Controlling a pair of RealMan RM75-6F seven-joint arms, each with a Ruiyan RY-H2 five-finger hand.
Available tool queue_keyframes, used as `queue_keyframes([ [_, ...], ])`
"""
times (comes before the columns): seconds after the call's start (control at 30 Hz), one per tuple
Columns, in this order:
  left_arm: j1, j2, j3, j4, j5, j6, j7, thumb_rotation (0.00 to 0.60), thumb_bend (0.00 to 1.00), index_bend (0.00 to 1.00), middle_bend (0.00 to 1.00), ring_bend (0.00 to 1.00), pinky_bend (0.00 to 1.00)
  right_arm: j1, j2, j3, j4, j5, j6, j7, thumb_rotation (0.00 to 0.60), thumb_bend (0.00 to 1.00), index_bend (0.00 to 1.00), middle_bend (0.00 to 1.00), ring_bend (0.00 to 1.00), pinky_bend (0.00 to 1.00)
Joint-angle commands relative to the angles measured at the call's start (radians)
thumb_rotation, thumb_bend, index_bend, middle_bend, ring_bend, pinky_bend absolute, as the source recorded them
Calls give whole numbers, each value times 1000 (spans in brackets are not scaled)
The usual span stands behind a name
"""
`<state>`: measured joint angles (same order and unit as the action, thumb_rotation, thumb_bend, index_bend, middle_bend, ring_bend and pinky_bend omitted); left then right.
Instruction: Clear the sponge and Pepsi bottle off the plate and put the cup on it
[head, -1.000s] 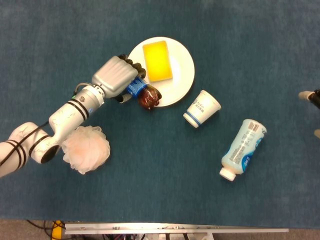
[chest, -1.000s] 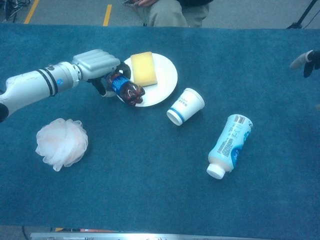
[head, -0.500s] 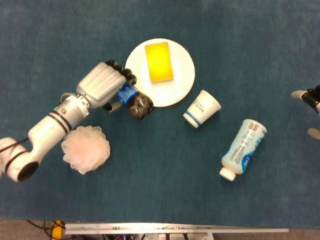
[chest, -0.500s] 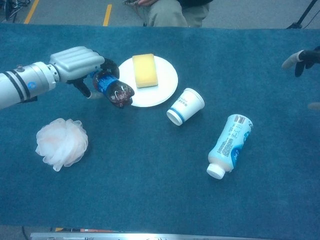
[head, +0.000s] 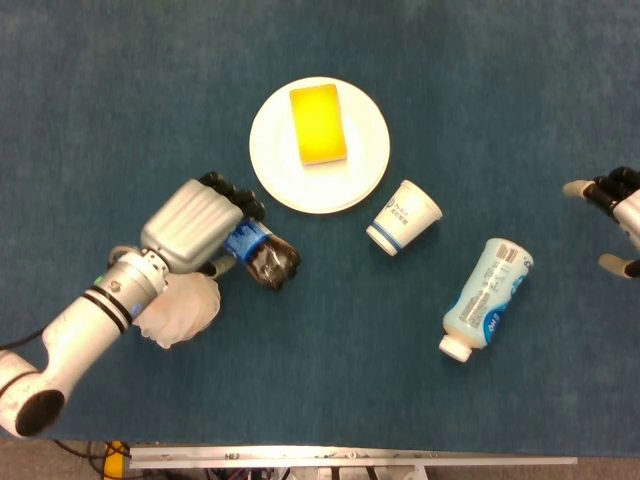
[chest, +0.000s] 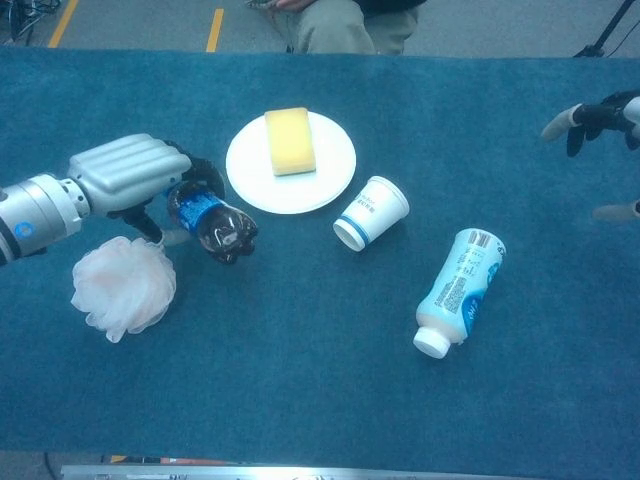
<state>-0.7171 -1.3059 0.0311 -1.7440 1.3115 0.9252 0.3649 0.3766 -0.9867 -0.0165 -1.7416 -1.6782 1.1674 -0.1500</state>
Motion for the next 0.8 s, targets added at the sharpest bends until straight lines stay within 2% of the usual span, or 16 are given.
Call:
queue_keyframes([
  [0.03, 10, -29, -1, -44, -44, 10, 63, 600, 298, 389, 415, 402, 238, 2, -3, -1, 10, -2, 0, 12, 600, 0, 281, 431, 357, 514],
  [0.27, 10, -103, 4, -86, -78, 21, 158, 600, 298, 389, 412, 394, 237, 5, -7, -4, 44, -4, 3, 54, 600, 0, 281, 431, 358, 514],
  [0.8, -29, -293, -2, -23, -139, -11, 280, 600, 298, 388, 410, 393, 237, -1, -11, -17, 96, -7, 15, 109, 600, 0, 281, 431, 358, 514],
])
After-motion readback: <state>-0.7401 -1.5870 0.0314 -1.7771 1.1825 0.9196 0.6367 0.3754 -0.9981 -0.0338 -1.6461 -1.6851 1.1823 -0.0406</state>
